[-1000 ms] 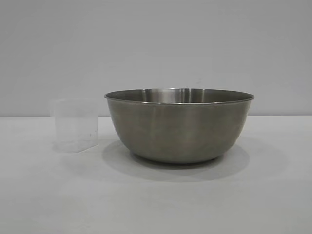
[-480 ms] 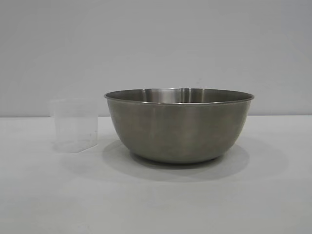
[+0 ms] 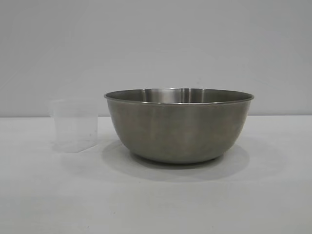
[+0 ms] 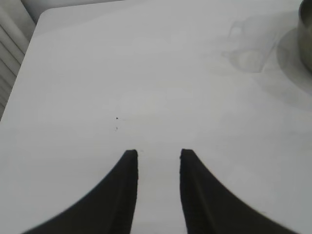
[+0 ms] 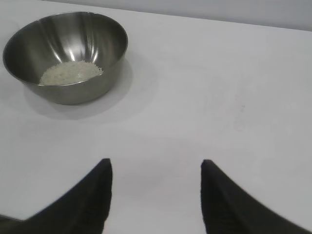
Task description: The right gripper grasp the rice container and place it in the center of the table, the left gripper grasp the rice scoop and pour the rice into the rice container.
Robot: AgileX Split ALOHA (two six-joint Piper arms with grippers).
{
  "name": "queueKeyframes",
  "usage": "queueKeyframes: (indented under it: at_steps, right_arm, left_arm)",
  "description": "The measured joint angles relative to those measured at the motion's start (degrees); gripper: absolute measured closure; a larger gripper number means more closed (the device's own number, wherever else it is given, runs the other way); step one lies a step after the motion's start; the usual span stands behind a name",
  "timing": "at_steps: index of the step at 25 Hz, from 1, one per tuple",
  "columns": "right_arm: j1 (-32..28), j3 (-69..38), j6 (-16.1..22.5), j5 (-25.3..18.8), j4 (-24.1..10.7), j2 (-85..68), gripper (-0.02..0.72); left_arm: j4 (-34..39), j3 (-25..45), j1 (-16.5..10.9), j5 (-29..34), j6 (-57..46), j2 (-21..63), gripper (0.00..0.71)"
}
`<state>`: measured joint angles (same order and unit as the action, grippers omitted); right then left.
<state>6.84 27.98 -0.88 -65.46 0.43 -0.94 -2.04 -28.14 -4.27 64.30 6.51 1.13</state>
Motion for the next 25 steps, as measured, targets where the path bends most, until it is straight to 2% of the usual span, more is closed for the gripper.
queueKeyframes:
  at_steps: [4, 25]
  right_arm:
    - [-1.9, 0.0, 0.0, 0.0, 0.0, 0.0, 0.320]
    - [-1.9, 0.0, 0.0, 0.0, 0.0, 0.0, 0.320]
  left_arm:
    - [0.0, 0.0, 0.0, 0.0, 0.0, 0.0, 0.542]
    - [0.0, 0.0, 0.0, 0.0, 0.0, 0.0, 0.542]
